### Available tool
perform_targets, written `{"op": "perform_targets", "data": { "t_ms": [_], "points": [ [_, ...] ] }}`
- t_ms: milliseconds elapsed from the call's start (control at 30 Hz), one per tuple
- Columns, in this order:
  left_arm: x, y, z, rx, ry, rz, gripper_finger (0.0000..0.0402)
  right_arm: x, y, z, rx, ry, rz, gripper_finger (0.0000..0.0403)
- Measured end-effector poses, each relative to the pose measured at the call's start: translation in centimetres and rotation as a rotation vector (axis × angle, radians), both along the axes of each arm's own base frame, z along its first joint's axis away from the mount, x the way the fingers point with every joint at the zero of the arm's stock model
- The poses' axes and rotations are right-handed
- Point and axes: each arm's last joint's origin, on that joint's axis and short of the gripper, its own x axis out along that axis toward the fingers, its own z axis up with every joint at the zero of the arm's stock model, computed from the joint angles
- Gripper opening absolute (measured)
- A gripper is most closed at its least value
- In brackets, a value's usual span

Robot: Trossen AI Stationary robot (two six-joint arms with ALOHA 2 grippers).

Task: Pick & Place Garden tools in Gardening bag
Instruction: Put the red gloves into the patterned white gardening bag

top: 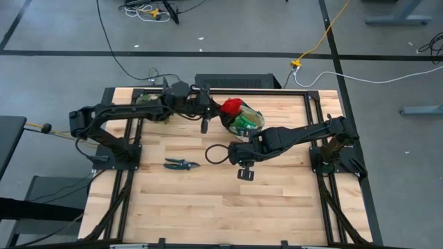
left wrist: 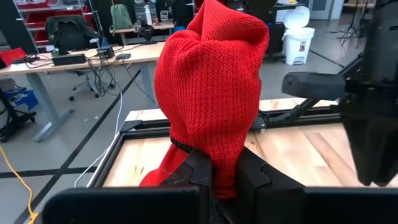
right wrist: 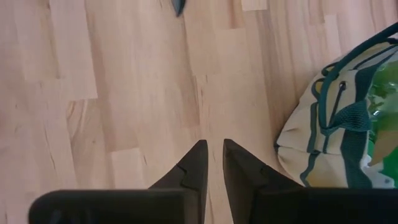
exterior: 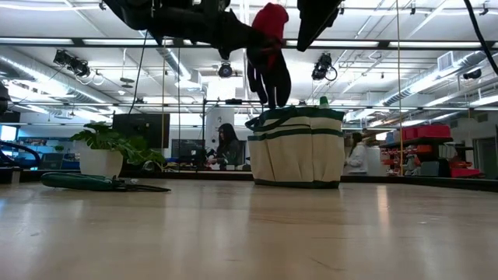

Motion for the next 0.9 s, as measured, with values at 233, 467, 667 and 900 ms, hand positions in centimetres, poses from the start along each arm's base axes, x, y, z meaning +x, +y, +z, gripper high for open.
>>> {"op": "perform_targets", "data": {
  "t_ms": [233,467,667,900],
  "points": [
    [1.0,0.8,-1.5,-0.004,0.012,0.037,0.0029,0.1,0.0,0.0,0.001,-0.01,0.004,0.0049],
    [1.9,2.2,-3.1,-0.03,0.015,0.073,0.0029,0.2,0.0,0.1,0.002,-0.019,0.006,0.0049],
    [2.8,2.9,-4.2,-0.058,0.054,0.1,0.0029,0.3,0.0,0.1,-0.004,-0.026,0.025,0.0049],
    [4.4,3.3,-4.5,-0.102,0.132,0.099,0.0029,0.3,0.0,0.1,-0.014,-0.03,0.033,0.0049]
  ]
}}
